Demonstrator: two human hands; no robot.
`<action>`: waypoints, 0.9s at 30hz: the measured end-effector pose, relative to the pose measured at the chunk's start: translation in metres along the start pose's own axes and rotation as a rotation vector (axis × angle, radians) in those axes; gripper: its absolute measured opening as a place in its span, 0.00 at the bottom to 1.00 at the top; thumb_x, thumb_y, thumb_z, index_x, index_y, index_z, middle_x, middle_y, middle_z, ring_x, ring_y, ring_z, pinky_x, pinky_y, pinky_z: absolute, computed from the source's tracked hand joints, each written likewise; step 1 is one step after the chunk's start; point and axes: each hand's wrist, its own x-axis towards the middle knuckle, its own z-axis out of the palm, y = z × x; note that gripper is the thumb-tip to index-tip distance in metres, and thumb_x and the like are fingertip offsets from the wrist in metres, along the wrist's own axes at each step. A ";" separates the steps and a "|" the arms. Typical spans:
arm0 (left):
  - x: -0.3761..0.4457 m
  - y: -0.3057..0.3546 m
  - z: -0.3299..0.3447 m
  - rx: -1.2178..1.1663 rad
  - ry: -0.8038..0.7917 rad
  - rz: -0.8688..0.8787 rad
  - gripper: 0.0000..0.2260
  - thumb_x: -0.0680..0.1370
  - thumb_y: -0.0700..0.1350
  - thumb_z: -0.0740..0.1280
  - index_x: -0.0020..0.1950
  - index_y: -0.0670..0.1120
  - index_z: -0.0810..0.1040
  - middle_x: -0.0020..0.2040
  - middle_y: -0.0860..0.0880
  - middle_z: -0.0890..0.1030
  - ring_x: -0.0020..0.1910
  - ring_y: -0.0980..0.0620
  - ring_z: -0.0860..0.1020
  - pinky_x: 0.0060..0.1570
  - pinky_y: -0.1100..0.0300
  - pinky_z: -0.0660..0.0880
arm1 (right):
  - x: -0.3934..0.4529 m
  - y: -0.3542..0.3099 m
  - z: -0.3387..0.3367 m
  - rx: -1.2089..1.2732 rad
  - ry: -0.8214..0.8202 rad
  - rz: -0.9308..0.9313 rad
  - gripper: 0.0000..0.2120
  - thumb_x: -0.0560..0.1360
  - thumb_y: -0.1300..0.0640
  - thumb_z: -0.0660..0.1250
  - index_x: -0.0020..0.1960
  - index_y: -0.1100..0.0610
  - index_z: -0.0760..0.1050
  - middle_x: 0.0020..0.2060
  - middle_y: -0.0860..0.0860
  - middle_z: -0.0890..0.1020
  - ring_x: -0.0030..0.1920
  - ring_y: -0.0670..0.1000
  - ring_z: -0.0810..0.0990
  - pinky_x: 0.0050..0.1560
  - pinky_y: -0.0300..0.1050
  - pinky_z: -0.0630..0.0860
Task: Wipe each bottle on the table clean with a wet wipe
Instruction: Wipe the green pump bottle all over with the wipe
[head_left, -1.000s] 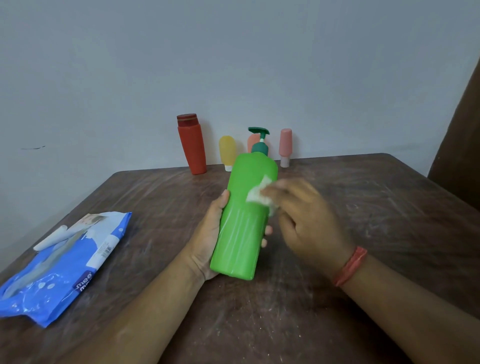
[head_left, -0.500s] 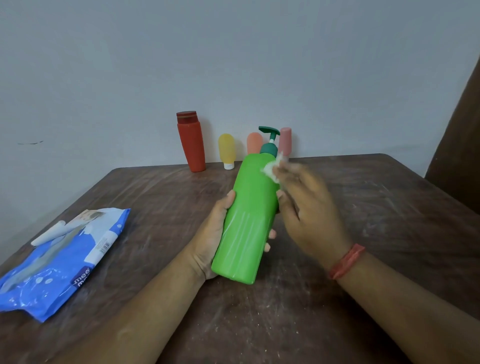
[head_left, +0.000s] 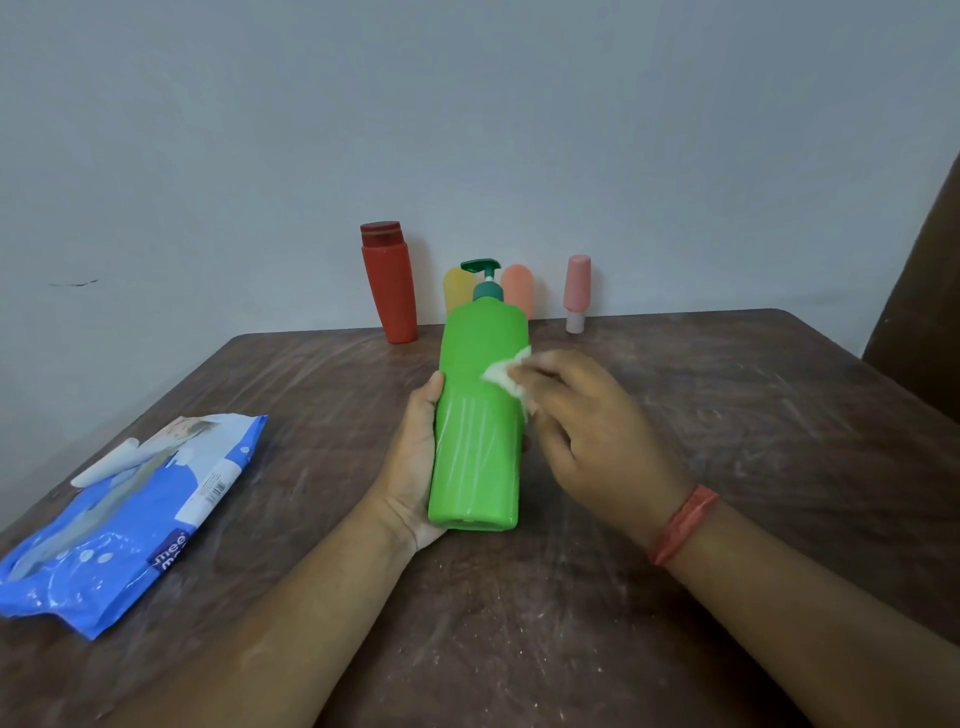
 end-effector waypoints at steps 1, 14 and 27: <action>0.000 -0.002 0.001 0.010 0.001 -0.004 0.27 0.81 0.64 0.58 0.54 0.45 0.87 0.46 0.41 0.86 0.39 0.46 0.85 0.38 0.54 0.82 | 0.001 0.000 -0.001 0.003 0.009 0.050 0.17 0.77 0.66 0.64 0.65 0.63 0.77 0.59 0.55 0.78 0.60 0.53 0.76 0.63 0.50 0.74; 0.002 0.001 -0.006 -0.036 -0.014 -0.001 0.30 0.82 0.64 0.55 0.64 0.43 0.83 0.58 0.39 0.83 0.49 0.46 0.84 0.49 0.52 0.82 | -0.018 -0.007 0.005 0.077 -0.052 -0.111 0.09 0.78 0.61 0.68 0.57 0.58 0.82 0.49 0.51 0.80 0.51 0.51 0.78 0.56 0.40 0.73; 0.002 0.001 -0.007 -0.129 -0.029 -0.018 0.30 0.83 0.62 0.54 0.61 0.41 0.84 0.58 0.39 0.84 0.52 0.45 0.84 0.53 0.50 0.81 | -0.010 -0.006 0.006 -0.006 0.002 -0.159 0.08 0.76 0.65 0.70 0.53 0.58 0.84 0.49 0.51 0.81 0.51 0.54 0.76 0.52 0.47 0.74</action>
